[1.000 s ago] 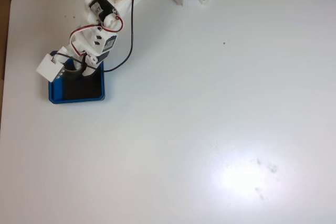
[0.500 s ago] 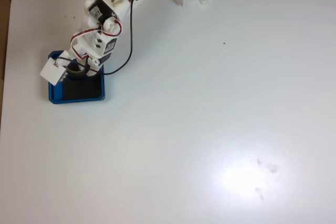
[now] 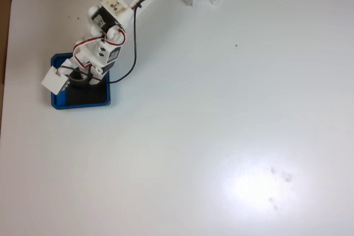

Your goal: Pick the black tape roll and drop it in the blue box

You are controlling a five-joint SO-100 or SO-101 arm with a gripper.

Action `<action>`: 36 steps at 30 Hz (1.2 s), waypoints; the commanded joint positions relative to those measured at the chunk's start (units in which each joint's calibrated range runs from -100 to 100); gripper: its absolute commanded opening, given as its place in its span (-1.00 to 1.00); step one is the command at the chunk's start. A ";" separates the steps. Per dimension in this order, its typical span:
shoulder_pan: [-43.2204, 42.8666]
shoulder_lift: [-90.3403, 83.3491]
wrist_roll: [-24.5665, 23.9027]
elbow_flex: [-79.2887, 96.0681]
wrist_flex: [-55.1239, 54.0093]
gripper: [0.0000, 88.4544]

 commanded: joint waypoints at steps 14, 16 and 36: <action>0.38 -0.70 -0.12 -3.78 -0.74 -0.72; 0.38 -0.70 -0.12 -3.78 -0.74 -0.72; -0.11 -22.19 0.31 21.37 -1.48 -0.71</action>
